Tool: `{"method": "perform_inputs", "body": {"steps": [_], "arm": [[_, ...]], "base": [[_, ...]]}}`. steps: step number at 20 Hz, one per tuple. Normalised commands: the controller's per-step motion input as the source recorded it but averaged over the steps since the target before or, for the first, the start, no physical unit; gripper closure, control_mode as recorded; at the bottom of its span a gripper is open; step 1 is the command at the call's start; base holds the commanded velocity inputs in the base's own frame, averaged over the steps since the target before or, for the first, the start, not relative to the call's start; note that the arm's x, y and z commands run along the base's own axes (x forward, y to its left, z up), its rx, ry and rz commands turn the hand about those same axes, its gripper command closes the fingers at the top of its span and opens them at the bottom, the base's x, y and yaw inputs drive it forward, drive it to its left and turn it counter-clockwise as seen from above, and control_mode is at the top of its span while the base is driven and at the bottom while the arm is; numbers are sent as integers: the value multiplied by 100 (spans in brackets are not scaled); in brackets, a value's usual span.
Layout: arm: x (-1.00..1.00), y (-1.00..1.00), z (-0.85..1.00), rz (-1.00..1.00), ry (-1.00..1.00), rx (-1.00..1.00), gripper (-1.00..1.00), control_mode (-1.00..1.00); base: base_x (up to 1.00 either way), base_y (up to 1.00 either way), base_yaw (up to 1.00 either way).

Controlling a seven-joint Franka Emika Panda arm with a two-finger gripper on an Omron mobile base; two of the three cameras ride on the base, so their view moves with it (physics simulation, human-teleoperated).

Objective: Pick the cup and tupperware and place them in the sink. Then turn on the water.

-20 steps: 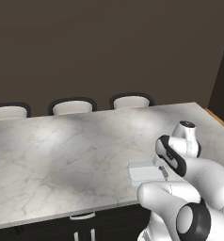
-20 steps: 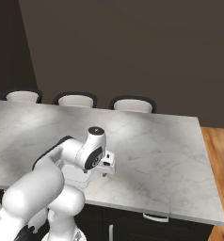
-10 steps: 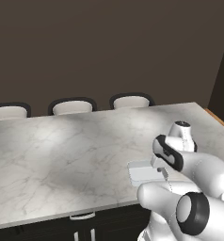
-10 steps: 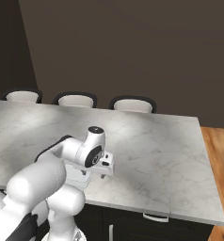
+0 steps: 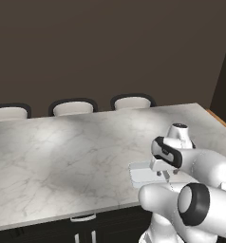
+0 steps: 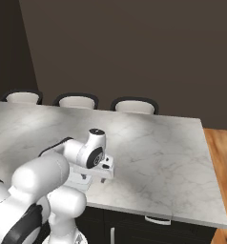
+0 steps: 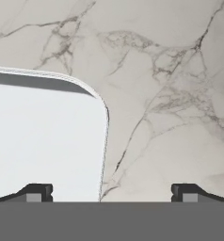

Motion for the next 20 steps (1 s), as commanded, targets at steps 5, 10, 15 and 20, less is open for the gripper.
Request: {"method": "perform_inputs", "body": {"steps": [5,10,15,20], "arm": [[0,0,-9,0,6,0,-100,-100],[0,1,-14,0,6,0,-100,-100],[0,0,-9,0,6,0,-100,-100],[0,0,0,0,3,0,-100,-100]], "base": [[0,0,0],[0,0,0],[0,0,0],[0,0,0]]}}
